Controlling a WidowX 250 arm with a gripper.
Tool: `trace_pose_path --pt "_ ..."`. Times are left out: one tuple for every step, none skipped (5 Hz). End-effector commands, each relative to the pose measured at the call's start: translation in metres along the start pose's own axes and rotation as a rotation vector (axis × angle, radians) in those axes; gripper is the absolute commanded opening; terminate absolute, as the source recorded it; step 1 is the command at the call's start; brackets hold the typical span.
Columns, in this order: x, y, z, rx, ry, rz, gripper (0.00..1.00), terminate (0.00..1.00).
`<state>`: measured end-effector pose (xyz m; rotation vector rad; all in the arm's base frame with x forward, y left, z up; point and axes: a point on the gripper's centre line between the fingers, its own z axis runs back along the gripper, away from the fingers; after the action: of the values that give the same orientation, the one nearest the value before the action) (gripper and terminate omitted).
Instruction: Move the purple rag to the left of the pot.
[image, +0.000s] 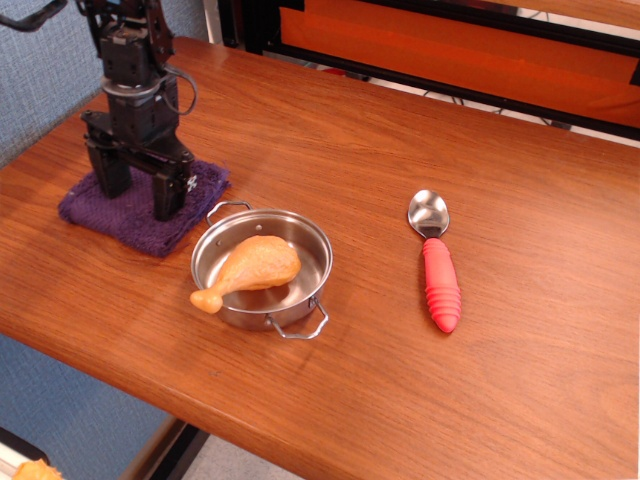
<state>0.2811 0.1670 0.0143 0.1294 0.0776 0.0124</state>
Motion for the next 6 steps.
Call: trace_pose_path --pt "-0.02 0.016 0.011 0.002 -0.025 0.04 1.0 0.0" --pt "-0.016 0.019 0.023 0.02 -0.032 0.087 1.0 0.0" --pt "-0.003 0.019 0.043 0.038 -0.065 0.161 1.0 0.0" --pt "0.008 0.016 0.063 0.053 -0.075 0.169 1.0 0.0" --pt "0.015 0.009 0.083 0.124 -0.059 0.181 1.0 0.0" --pt "0.023 -0.018 0.108 0.144 -0.092 0.225 1.0 0.0"
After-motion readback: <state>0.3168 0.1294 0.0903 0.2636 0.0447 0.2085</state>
